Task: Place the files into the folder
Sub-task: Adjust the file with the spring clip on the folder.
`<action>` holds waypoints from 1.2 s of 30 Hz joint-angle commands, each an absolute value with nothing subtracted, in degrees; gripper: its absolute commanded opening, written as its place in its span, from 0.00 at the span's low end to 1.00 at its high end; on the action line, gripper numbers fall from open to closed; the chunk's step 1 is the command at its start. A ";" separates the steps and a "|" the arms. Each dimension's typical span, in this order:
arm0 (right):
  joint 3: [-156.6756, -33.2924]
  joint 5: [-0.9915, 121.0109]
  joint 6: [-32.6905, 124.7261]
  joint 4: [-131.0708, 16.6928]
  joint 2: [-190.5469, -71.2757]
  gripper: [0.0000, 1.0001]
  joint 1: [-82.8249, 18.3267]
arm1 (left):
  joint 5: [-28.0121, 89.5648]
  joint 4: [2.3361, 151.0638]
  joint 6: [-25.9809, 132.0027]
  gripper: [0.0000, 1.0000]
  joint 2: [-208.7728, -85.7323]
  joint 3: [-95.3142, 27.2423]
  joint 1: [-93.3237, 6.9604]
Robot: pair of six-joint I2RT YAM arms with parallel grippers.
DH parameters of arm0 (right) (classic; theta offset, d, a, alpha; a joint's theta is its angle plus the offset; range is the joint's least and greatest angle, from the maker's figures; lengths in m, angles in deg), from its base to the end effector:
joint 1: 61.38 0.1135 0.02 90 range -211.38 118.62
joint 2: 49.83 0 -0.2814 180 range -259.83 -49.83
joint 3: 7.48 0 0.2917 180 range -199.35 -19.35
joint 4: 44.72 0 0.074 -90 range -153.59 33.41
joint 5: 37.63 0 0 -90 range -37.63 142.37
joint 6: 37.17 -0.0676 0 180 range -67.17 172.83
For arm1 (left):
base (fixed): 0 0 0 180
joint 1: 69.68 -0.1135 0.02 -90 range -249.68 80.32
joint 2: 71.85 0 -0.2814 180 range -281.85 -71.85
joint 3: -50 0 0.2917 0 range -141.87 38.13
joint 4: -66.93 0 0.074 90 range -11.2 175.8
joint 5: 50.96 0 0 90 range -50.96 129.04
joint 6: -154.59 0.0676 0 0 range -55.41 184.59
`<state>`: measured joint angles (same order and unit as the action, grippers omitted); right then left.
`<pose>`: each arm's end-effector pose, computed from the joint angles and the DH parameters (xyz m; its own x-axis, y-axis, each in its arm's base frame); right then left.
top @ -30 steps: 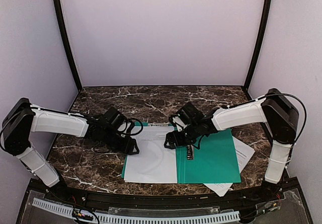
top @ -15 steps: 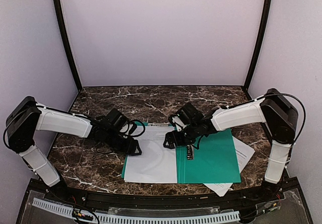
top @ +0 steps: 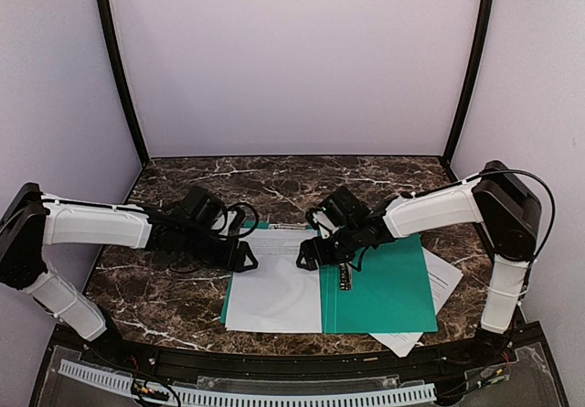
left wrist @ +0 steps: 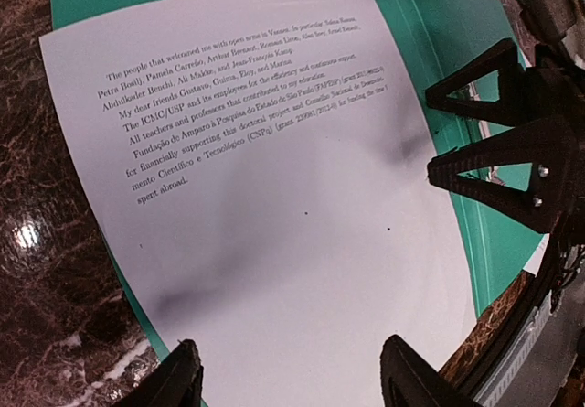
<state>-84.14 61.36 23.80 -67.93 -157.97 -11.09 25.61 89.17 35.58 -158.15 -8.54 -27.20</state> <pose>0.2715 0.3435 0.1137 -0.8526 -0.2764 -0.4435 -0.4618 0.7957 0.3920 0.2474 -0.2478 0.1514 -0.8660 0.1534 -0.4759 0.3968 0.7901 -0.4673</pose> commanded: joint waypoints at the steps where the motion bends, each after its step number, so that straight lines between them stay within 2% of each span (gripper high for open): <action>1: -83.82 61.50 23.48 -68.36 -159.87 0.80 -10.31 | 27.28 91.67 35.86 0.68 -152.82 -7.21 -27.50; 8: -83.95 61.67 23.39 -68.37 -160.09 0.80 -10.31 | 25.30 95.01 33.79 0.69 -149.78 -3.30 -27.56; 15: -84.48 61.97 23.55 -68.21 -160.77 0.80 -10.33 | 23.51 92.23 31.87 0.70 -149.98 0.65 -27.50; 36: -83.72 61.59 23.21 -68.04 -160.44 0.80 -10.05 | 21.07 87.78 31.67 0.68 -155.89 -0.23 -27.50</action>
